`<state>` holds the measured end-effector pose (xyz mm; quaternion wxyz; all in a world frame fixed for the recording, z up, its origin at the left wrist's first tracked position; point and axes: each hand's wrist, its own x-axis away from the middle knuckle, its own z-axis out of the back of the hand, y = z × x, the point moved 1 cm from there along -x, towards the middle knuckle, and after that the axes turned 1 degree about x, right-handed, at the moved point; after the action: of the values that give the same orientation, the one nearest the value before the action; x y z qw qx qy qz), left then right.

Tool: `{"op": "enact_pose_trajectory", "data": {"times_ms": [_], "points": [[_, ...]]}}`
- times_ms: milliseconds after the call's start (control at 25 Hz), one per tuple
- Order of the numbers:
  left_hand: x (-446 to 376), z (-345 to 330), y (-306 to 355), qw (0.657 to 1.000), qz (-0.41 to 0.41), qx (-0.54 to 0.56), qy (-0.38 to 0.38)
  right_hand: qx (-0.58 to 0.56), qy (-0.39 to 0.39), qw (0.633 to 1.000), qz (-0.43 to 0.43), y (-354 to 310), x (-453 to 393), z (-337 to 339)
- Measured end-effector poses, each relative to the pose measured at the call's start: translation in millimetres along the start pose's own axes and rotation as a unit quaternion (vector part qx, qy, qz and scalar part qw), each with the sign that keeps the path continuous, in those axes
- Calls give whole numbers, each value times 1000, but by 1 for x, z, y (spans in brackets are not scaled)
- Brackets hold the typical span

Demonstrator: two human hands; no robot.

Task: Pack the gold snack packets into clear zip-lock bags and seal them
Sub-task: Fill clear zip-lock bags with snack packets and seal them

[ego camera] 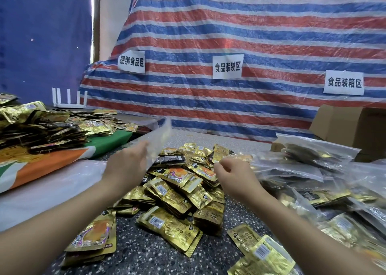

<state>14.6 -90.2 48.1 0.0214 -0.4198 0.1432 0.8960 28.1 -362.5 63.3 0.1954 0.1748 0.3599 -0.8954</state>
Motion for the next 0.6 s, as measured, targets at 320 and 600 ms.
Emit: {"op": "enact_pose_trajectory", "data": {"times_ms": [320, 600], "points": [[69, -17, 73, 966, -198, 161, -45, -327, -61, 905, -266, 17, 0, 3], [101, -28, 86, 932, -296, 173, -121, -310, -131, 894, -296, 47, 22, 6]]}}
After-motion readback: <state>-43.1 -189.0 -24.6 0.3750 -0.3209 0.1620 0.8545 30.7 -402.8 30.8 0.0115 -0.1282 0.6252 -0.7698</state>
